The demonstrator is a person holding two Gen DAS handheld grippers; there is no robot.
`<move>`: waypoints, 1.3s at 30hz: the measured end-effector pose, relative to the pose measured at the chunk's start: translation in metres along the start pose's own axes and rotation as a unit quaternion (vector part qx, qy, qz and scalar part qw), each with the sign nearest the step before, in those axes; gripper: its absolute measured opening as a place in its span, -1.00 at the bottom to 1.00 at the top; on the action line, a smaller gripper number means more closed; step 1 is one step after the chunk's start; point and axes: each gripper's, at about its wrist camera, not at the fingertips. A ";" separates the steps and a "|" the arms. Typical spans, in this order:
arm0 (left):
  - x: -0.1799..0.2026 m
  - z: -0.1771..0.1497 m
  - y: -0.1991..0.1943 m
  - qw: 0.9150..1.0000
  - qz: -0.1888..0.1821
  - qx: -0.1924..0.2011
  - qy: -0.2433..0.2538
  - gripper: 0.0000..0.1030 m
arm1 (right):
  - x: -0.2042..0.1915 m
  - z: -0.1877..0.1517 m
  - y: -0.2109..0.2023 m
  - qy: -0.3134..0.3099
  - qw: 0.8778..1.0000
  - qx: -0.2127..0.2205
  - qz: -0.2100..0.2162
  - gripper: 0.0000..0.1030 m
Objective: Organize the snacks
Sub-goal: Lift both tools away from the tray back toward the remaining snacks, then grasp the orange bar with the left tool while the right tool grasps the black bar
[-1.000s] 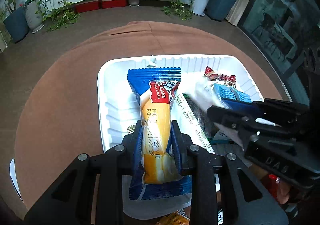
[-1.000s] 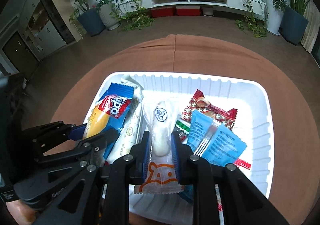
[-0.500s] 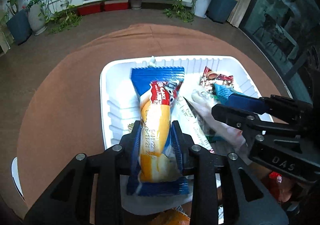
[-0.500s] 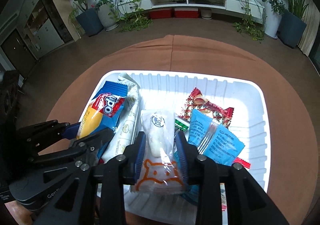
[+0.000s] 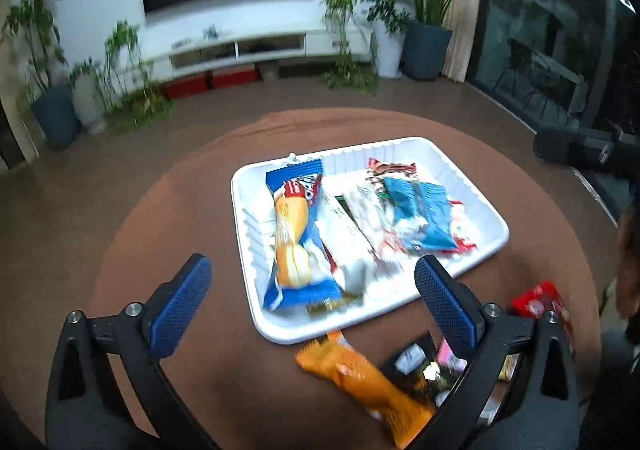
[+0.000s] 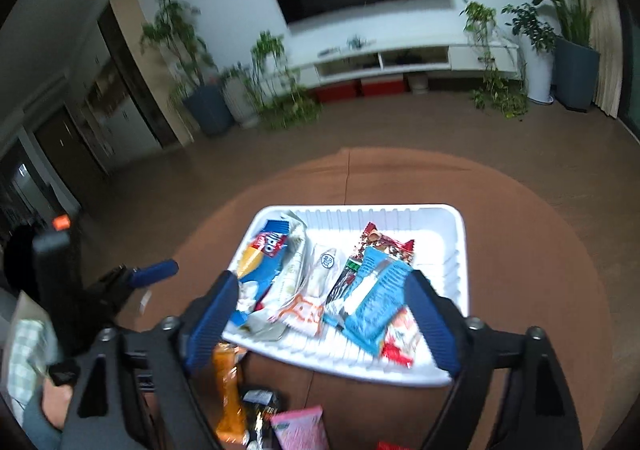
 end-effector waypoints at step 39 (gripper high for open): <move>0.001 -0.082 0.033 0.986 0.033 -0.145 -0.072 -0.18 | 0.000 -0.161 -0.099 0.061 0.996 -0.052 -0.033 0.33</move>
Point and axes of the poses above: each gripper's, at about its wrist camera, not at the fingertips, and y roughly the way its jaws point, x to its right, z to its top, and after that the axes turned 11 degrees about x, right-handed
